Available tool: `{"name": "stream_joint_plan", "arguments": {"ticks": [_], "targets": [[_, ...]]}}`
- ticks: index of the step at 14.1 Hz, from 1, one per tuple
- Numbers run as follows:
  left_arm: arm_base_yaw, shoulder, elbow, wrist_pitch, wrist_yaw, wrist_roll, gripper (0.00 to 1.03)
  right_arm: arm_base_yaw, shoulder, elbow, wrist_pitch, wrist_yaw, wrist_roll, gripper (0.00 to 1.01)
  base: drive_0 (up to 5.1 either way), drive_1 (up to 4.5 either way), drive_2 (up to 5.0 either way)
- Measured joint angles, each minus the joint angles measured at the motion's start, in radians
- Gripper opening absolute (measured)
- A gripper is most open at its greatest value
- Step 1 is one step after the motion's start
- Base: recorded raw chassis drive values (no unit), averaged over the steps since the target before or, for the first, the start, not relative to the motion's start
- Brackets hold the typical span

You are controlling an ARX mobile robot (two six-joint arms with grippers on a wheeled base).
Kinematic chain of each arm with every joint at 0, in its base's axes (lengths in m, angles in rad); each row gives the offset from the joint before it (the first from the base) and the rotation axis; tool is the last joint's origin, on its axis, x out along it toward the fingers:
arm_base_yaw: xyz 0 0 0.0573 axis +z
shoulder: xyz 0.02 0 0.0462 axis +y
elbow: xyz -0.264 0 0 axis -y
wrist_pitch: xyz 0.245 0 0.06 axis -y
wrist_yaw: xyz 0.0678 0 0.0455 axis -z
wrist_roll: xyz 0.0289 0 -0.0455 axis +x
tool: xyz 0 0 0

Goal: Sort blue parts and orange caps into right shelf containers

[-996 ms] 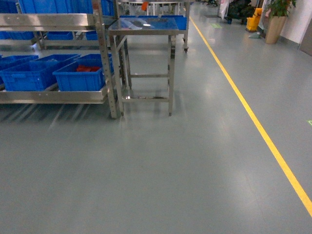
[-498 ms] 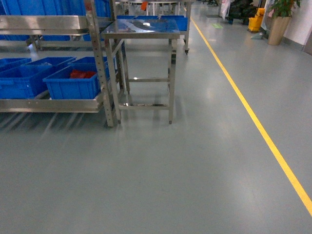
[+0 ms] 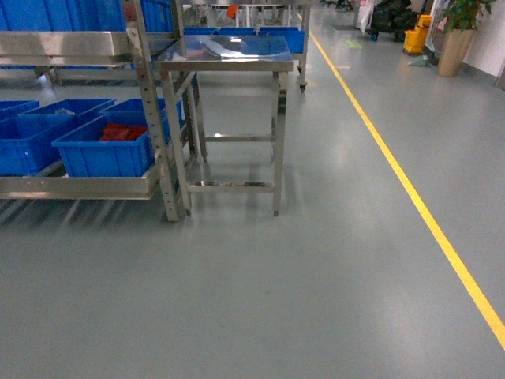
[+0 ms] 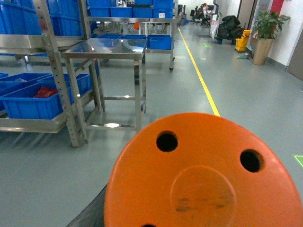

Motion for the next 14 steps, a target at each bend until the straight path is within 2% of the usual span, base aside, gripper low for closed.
{"name": "stream_joint_plan", "arguments": {"ticks": [14], "targets": [[0.000, 0.000, 0.000, 0.001, 0.000, 0.000, 0.42, 0.000, 0.000, 0.000, -0.001, 0.000, 0.000, 0.45, 0.0, 4.15, -4.2]]}}
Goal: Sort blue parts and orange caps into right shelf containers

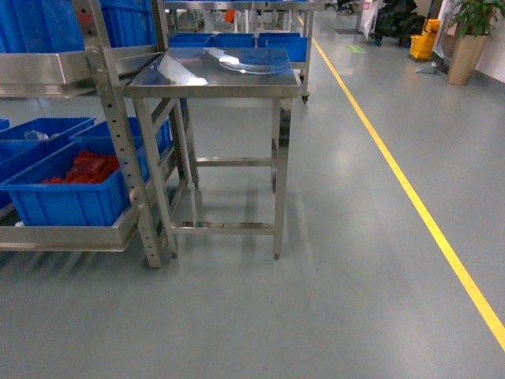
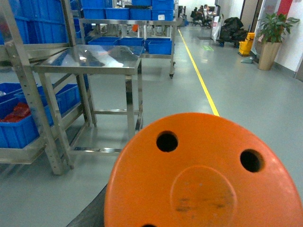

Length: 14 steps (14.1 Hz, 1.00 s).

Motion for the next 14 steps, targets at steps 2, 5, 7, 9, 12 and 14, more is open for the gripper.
{"name": "stream_joint_plan", "arguments": {"ticks": [2, 5, 7, 9, 12, 14], "targets": [[0.000, 0.000, 0.000, -0.001, 0.000, 0.000, 0.42, 0.000, 0.000, 0.000, 0.000, 0.000, 0.000, 0.45, 0.1, 4.26, -4.1], [0.000, 0.000, 0.000, 0.000, 0.000, 0.000, 0.42, 0.000, 0.000, 0.000, 0.000, 0.000, 0.000, 0.45, 0.1, 4.26, -4.1], [0.000, 0.000, 0.000, 0.000, 0.000, 0.000, 0.42, 0.000, 0.000, 0.000, -0.001, 0.000, 0.000, 0.45, 0.1, 4.26, -4.1], [0.000, 0.000, 0.000, -0.001, 0.000, 0.000, 0.42, 0.000, 0.000, 0.000, 0.000, 0.000, 0.000, 0.45, 0.1, 4.26, -4.1], [0.000, 0.000, 0.000, 0.000, 0.000, 0.000, 0.42, 0.000, 0.000, 0.000, 0.000, 0.000, 0.000, 0.45, 0.1, 4.26, -4.1], [0.000, 0.000, 0.000, -0.006, 0.000, 0.000, 0.42, 0.000, 0.000, 0.000, -0.003, 0.000, 0.000, 0.45, 0.1, 4.26, -4.1]]}}
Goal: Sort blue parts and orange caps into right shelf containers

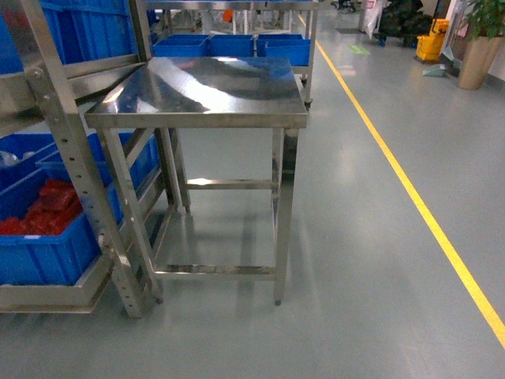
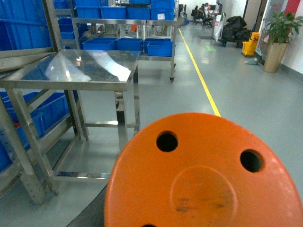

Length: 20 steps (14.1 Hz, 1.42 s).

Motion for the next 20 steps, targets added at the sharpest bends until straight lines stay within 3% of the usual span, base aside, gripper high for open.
{"name": "stream_joint_plan", "arguments": {"ticks": [6, 20], "targets": [[0.000, 0.000, 0.000, 0.005, 0.000, 0.000, 0.42, 0.000, 0.000, 0.000, 0.003, 0.003, 0.000, 0.45, 0.1, 4.26, -4.1], [0.000, 0.000, 0.000, 0.006, 0.000, 0.000, 0.42, 0.000, 0.000, 0.000, 0.003, 0.002, 0.000, 0.45, -5.0, 2.47, 2.5]]}}
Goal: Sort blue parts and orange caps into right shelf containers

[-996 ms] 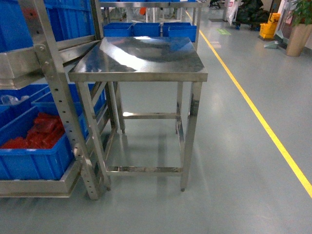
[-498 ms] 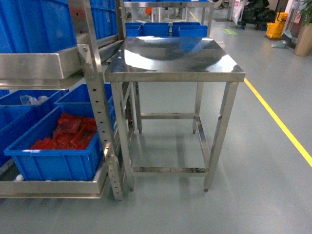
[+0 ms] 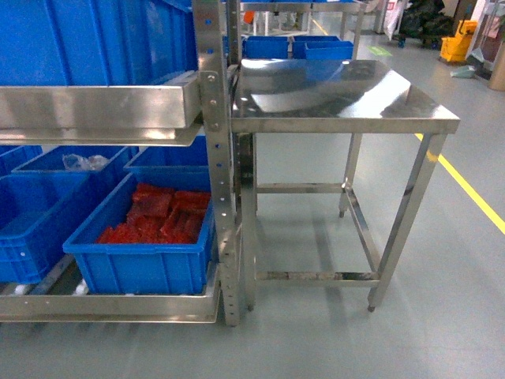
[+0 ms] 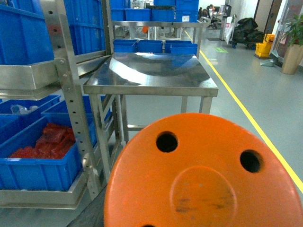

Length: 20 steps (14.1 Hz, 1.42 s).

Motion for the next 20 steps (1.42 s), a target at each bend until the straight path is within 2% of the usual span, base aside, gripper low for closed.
{"name": "stream_joint_plan", "arguments": {"ticks": [20], "targets": [[0.000, 0.000, 0.000, 0.000, 0.000, 0.000, 0.42, 0.000, 0.000, 0.000, -0.002, 0.000, 0.000, 0.45, -5.1, 2.36, 2.4]]}}
